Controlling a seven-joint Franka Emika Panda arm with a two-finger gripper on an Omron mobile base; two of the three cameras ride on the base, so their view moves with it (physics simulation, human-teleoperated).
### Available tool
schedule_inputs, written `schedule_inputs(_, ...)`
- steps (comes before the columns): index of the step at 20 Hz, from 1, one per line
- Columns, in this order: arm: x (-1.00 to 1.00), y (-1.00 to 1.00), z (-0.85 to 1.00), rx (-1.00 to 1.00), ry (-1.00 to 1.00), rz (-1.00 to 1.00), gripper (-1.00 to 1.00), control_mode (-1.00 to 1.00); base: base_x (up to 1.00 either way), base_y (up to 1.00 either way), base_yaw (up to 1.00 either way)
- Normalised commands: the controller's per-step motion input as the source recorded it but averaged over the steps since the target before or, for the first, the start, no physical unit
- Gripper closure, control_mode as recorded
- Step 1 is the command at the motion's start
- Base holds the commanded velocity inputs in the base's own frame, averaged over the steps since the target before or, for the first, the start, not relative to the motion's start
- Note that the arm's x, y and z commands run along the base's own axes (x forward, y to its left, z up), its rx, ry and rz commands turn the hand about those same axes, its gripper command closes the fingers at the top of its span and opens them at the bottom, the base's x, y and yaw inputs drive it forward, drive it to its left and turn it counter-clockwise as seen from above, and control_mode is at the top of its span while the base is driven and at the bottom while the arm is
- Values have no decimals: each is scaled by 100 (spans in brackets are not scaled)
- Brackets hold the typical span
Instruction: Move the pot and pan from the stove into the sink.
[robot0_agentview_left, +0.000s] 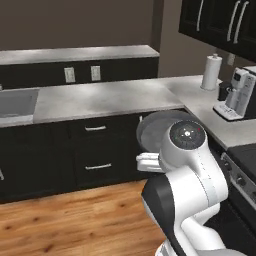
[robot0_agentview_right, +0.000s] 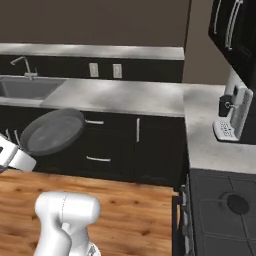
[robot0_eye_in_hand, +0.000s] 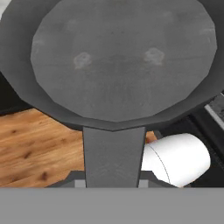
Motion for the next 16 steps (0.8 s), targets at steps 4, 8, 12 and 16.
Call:
schedule_inputs(4, 0, 0, 0, 0, 0, 0, 100, 100, -9, 0, 45)
schedule_inputs(8, 0, 0, 0, 0, 0, 0, 100, 100, -4, 0, 11)
schedule_inputs(12, 0, 0, 0, 0, 0, 0, 100, 100, 23, 3, 0)
schedule_inputs(16, 0, 0, 0, 0, 0, 0, 100, 100, 75, 14, 0)
